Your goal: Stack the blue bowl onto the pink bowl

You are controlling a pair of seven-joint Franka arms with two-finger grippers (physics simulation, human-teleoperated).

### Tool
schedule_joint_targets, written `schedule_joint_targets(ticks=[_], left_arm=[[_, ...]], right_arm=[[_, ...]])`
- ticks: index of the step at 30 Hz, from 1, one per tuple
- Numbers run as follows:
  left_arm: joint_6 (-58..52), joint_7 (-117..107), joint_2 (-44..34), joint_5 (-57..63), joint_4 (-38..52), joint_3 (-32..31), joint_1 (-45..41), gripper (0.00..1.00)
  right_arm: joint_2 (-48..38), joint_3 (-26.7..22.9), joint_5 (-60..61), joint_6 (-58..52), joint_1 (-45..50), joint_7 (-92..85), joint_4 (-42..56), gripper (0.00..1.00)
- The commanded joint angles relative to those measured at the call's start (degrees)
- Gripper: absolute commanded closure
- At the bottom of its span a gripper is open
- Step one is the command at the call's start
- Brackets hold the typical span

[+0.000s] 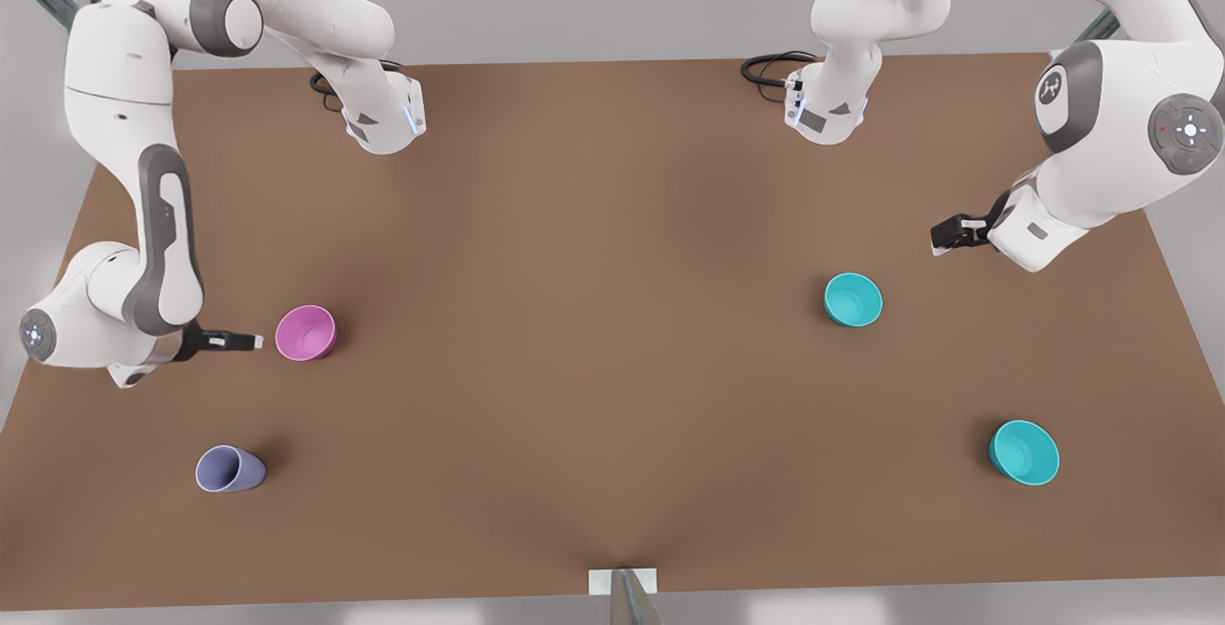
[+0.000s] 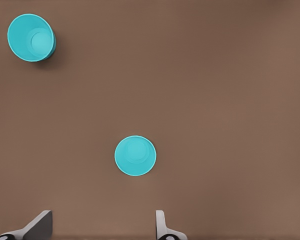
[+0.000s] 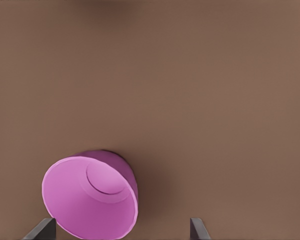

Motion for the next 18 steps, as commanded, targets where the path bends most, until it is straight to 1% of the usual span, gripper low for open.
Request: schedule_joint_targets(ticks=[1,7,10,13,18], left_arm=[[-0.03,-0.07,-0.04,0.03,0.11,0.04,0.09,0.00],[-0.03,-0.07,0.05,0.03,0.03,0.13,0.09,0.00],[-0.03,-0.07,0.05,0.03,0.03,0.13,0.09,0.00],[-0.12,-0.07,0.05,0.03,-0.06,0.13,0.09,0.00],[-0.47,-0.07,0.14,0.03,-0.06,0.13,0.09,0.00]], right_arm=[[-0.08,-0.03,1.60,11.49,-0.07,-9.01,-2.22,0.00],[0.45,-0.29,1.60,16.94,0.81,-8.83,-5.38,0.00],[-0.07,-0.29,1.43,16.95,0.99,-8.39,-6.61,0.00],[-2.54,-0.29,1.34,17.12,0.99,-8.92,-10.48,0.00],[-3.06,-0.38,1.16,18.88,2.04,-8.65,-13.65,0.00]])
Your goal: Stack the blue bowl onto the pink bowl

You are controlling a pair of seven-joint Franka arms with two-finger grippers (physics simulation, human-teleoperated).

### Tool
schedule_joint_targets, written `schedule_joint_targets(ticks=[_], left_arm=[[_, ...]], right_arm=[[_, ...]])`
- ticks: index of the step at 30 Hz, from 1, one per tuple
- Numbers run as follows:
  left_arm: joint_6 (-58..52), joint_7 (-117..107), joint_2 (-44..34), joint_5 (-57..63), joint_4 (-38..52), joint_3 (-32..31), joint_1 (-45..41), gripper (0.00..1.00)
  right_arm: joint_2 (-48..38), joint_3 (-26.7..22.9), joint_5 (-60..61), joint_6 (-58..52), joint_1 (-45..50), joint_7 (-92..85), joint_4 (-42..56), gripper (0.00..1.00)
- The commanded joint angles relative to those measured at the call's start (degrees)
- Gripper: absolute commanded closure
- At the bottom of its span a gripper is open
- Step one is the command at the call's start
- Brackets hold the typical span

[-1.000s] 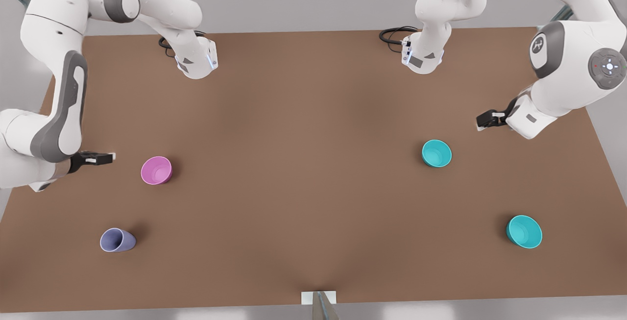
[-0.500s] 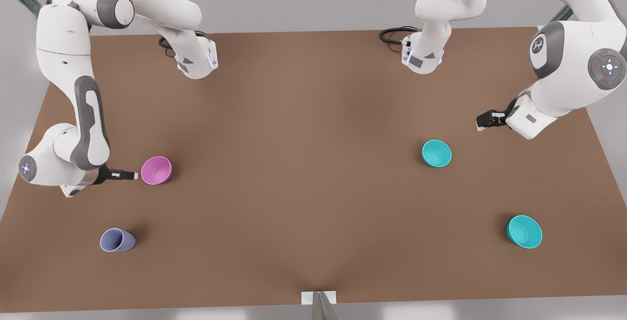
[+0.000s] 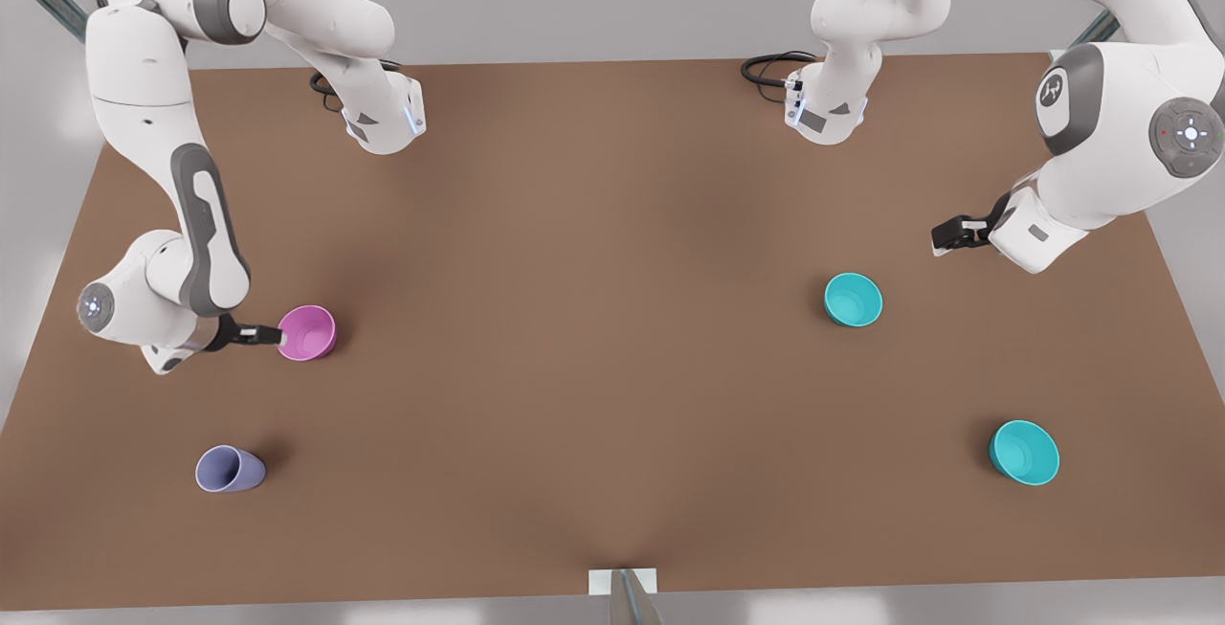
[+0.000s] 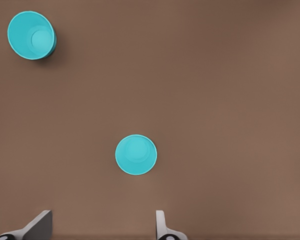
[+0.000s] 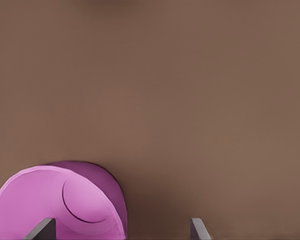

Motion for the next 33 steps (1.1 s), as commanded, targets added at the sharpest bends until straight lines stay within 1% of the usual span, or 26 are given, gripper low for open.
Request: schedule_joint_targets(ticks=[1,5,8,13,14,15,16,17,18,19,20,21,25,26,27,28,29,30,31,33], left_arm=[[-0.34,-0.03,-0.03,0.03,0.03,-0.04,0.03,0.00],[-0.42,-0.03,0.05,0.03,-0.24,-0.04,0.03,0.00],[-3.15,0.06,-0.21,0.03,-0.33,0.31,0.03,0.00],[-3.33,0.06,-0.30,0.03,-0.24,0.31,0.03,0.00],[-3.33,-0.03,-0.30,0.03,-0.15,0.31,0.03,0.00],[-3.41,-0.03,-0.21,0.03,-0.15,0.31,0.03,0.00],[-3.41,-0.03,-0.12,0.03,-0.15,0.31,0.03,0.00],[-3.67,-0.03,-0.03,0.03,-0.24,0.31,0.03,0.00],[-3.76,-0.03,-0.12,0.03,-0.33,0.31,0.03,0.00],[-3.85,-0.03,-0.12,0.03,-0.41,0.31,0.03,0.00],[-4.47,-0.12,-0.12,0.03,-0.41,0.31,0.03,0.00],[-4.55,-0.47,-0.21,0.03,-0.50,0.31,0.03,0.00],[-4.99,-0.56,-0.47,0.03,-0.41,0.31,-0.05,0.00],[-4.91,-0.56,-0.47,0.03,-0.41,0.31,-0.05,0.00],[-4.99,-0.56,-0.47,0.03,-0.41,0.31,-0.05,0.00],[-4.99,-0.56,-0.47,0.03,-0.41,0.31,-0.05,0.00],[-4.99,-0.56,-0.47,0.03,-0.41,0.31,-0.05,0.00],[-4.91,-0.56,-0.47,0.03,-0.41,0.31,-0.05,0.00],[-4.91,-0.56,-0.47,0.03,-0.41,0.31,-0.05,0.00],[-5.43,-0.47,-0.47,0.03,-0.41,0.31,0.03,0.00]], right_arm=[[-0.15,-0.05,-0.25,1.74,0.27,-3.24,-0.35,0.00],[0.55,-0.13,-2.00,1.74,1.15,-3.15,-1.41,0.00],[1.70,-0.22,-3.59,2.09,1.85,-2.97,-1.85,0.00],[3.80,-0.22,-3.59,4.38,1.76,-2.97,-1.85,0.00],[3.98,-0.22,-3.59,4.55,1.76,-3.15,-1.85,0.03],[3.98,-0.22,-3.59,4.55,1.76,-3.15,-1.85,0.28],[3.98,-0.22,-3.59,4.47,1.76,-3.32,-1.76,0.47],[4.07,-0.22,-3.59,4.29,1.68,-3.41,-1.76,0.58],[4.07,-0.22,-3.59,4.20,1.59,-3.41,-1.76,0.58],[3.89,-0.22,-3.59,3.85,1.50,-3.41,-1.58,0.70],[3.54,-0.22,-3.67,3.50,1.41,-3.59,-1.58,0.76],[3.37,-0.13,-3.67,3.50,1.41,-3.59,-1.49,0.79],[1.87,-0.13,-3.67,1.56,1.06,-3.59,-1.23,0.79],[1.08,0.04,-3.59,-0.45,0.97,-3.41,-0.53,0.79],[0.38,0.30,-2.89,-4.66,1.06,-3.32,0.61,0.79],[0.47,1.45,0.10,-10.47,1.32,-3.32,2.90,0.79],[0.29,2.32,1.95,-12.40,1.85,-3.15,3.69,0.79],[0.20,5.66,5.19,-13.81,1.94,-2.71,5.01,0.79],[0.55,8.46,5.90,-13.82,1.85,-0.26,5.71,0.79],[0.90,15.32,8.10,-13.82,1.94,8.87,6.68,0.79]])
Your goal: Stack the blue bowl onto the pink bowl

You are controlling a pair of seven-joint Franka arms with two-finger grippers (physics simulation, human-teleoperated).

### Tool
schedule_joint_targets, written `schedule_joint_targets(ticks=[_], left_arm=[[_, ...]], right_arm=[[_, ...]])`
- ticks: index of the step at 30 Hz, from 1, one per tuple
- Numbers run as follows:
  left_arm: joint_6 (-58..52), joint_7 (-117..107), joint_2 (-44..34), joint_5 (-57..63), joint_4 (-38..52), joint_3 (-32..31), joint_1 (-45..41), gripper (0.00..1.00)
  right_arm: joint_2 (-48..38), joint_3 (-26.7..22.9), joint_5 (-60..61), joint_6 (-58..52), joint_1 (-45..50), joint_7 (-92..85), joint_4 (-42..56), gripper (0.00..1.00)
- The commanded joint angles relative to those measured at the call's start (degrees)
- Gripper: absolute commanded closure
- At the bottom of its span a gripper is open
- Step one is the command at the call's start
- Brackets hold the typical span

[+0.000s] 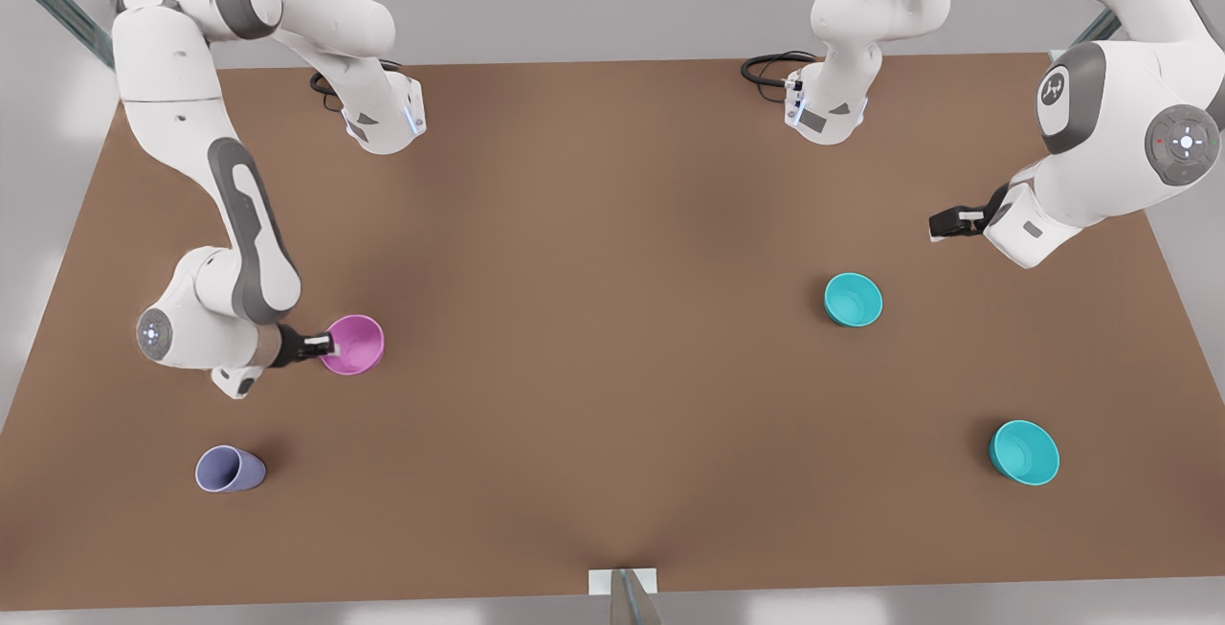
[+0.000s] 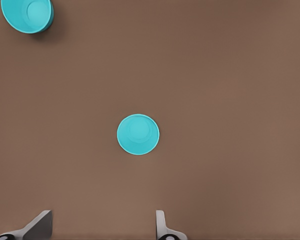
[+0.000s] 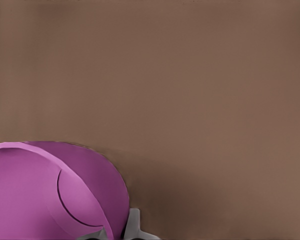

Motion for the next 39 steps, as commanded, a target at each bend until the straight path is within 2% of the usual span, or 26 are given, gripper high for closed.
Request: schedule_joint_targets(ticks=[1,5,10,13,15,17,18,21,23,25,26,27,29,30,31,34,35,36,37,38,39], left_arm=[[-0.38,-0.18,0.14,0.03,0.03,-0.04,0.00,0.00],[-0.56,0.26,0.84,-0.06,-0.33,0.66,0.00,0.00],[3.74,0.35,5.06,-1.02,-2.52,0.57,0.09,0.00],[16.22,3.25,6.21,-1.02,-12.27,0.92,0.35,0.00],[23.96,9.47,9.01,-0.94,-15.71,2.06,0.52,0.00],[31.16,21.16,12.80,-5.94,-17.54,7.24,0.61,0.00],[38.46,28.12,12.80,-9.37,-23.79,9.10,0.52,0.00],[47.78,29.87,12.80,-12.19,-30.91,9.10,0.52,0.00],[48.31,31.72,13.32,-13.24,-32.85,9.10,0.44,0.00],[48.66,33.83,14.20,-13.24,-34.25,9.10,0.44,0.00],[48.75,33.83,14.56,-13.24,-34.51,9.10,0.44,0.00],[49.80,33.92,15.34,-13.24,-34.78,9.10,0.35,0.00],[51.03,34.01,16.57,-13.33,-34.87,9.01,0.09,0.00],[51.21,34.01,17.54,-13.33,-34.87,8.92,0.00,0.00],[51.64,34.01,18.33,-13.33,-34.87,9.01,-0.70,0.00],[52.00,33.92,19.92,-13.50,-34.87,8.92,-0.79,0.00],[52.09,33.92,20.35,-14.21,-34.87,8.75,-0.88,0.12],[52.00,33.92,20.36,-14.21,-34.87,8.57,-1.23,0.42],[51.82,33.83,20.36,-14.30,-34.87,8.48,-1.32,0.62],[51.21,33.74,20.27,-16.49,-34.78,8.48,-1.32,0.64],[51.12,33.74,20.27,-16.58,-34.87,8.48,-1.32,0.72]], right_arm=[[1.18,5.69,4.40,-4.96,0.14,17.98,2.39,0.79],[10.76,6.50,10.12,-3.55,14.63,42.69,17.42,0.79],[22.36,6.50,11.26,15.61,29.75,63.70,27.09,0.79],[27.55,5.27,11.08,22.20,36.17,71.09,31.58,0.79],[28.60,4.83,10.99,22.12,36.70,71.18,32.11,0.79],[28.52,4.74,10.99,22.03,36.87,70.74,32.02,0.79],[28.60,4.74,10.91,21.68,36.87,70.56,32.11,0.00],[28.25,4.65,10.91,21.24,36.70,70.39,32.37,0.00],[27.20,4.65,10.91,20.54,36.17,70.04,32.72,0.00],[22.63,1.58,11.35,6.58,33.46,69.86,32.64,0.00],[19.48,1.58,11.08,-4.03,29.33,69.86,32.72,0.00],[17.10,1.58,9.95,-19.84,22.49,63.57,32.72,0.00],[13.59,1.58,-3.12,-35.43,11.23,42.05,30.97,0.00],[10.33,1.58,-14.48,-38.44,6.91,30.24,30.70,0.00],[6.29,1.58,-17.83,-38.18,3.57,23.55,29.74,0.00],[-10.67,1.58,-18.27,-34.05,-2.67,13.62,18.75,0.00],[-15.15,1.58,-18.45,-34.05,-2.41,12.03,19.10,0.00],[-17.62,1.58,-19.50,-34.66,-2.50,12.03,18.93,0.00],[-17.71,1.58,-19.77,-34.66,-2.59,12.03,19.28,0.00],[-19.12,1.58,-20.47,-34.92,-2.59,12.29,19.36,0.00],[-20.09,1.58,-20.56,-36.94,-2.68,12.64,19.89,0.00]])
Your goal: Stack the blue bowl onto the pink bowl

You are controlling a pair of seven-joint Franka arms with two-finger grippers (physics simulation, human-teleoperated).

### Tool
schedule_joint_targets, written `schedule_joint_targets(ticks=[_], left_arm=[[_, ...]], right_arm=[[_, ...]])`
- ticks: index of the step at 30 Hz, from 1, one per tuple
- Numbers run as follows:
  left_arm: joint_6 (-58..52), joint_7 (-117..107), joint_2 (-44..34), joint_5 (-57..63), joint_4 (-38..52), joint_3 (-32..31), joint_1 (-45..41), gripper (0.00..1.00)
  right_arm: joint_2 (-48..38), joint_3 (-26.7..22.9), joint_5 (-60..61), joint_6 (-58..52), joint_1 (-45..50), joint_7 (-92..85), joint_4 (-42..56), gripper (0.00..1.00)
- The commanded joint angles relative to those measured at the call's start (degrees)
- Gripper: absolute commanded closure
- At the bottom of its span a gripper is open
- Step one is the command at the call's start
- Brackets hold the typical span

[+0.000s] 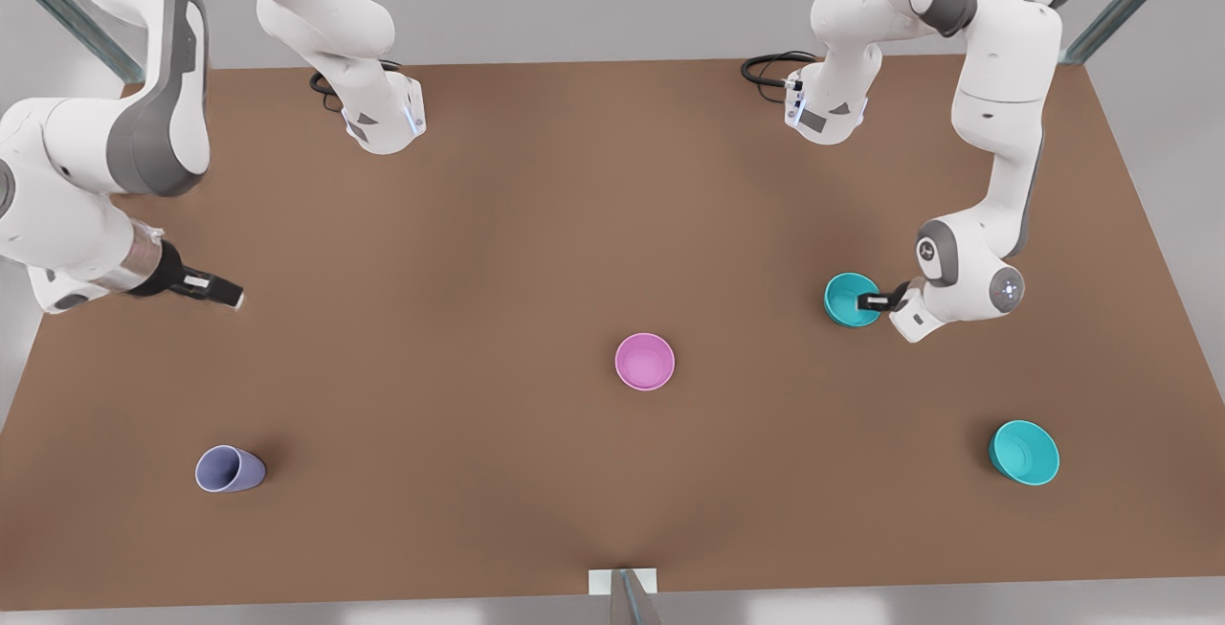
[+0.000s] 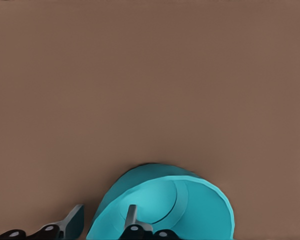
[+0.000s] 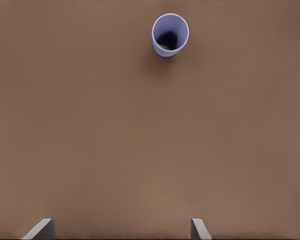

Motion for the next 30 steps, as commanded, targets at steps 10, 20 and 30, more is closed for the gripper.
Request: schedule_joint_targets(ticks=[10,20,30], left_arm=[[-13.59,-14.69,2.77,-1.38,17.17,-5.47,-4.85,0.79],[-17.20,-56.54,22.20,-1.38,53.39,-10.39,-23.22,0.79],[-17.02,-57.16,24.39,-0.77,52.69,-10.39,-26.21,0.79]], right_arm=[[-1.04,0.23,-5.54,-10.99,0.70,-19.63,1.69,0.00],[-0.24,0.23,-5.63,-11.07,0.70,-19.72,1.43,0.00],[0.72,0.23,-5.63,-10.99,0.70,-20.07,1.34,0.00]])
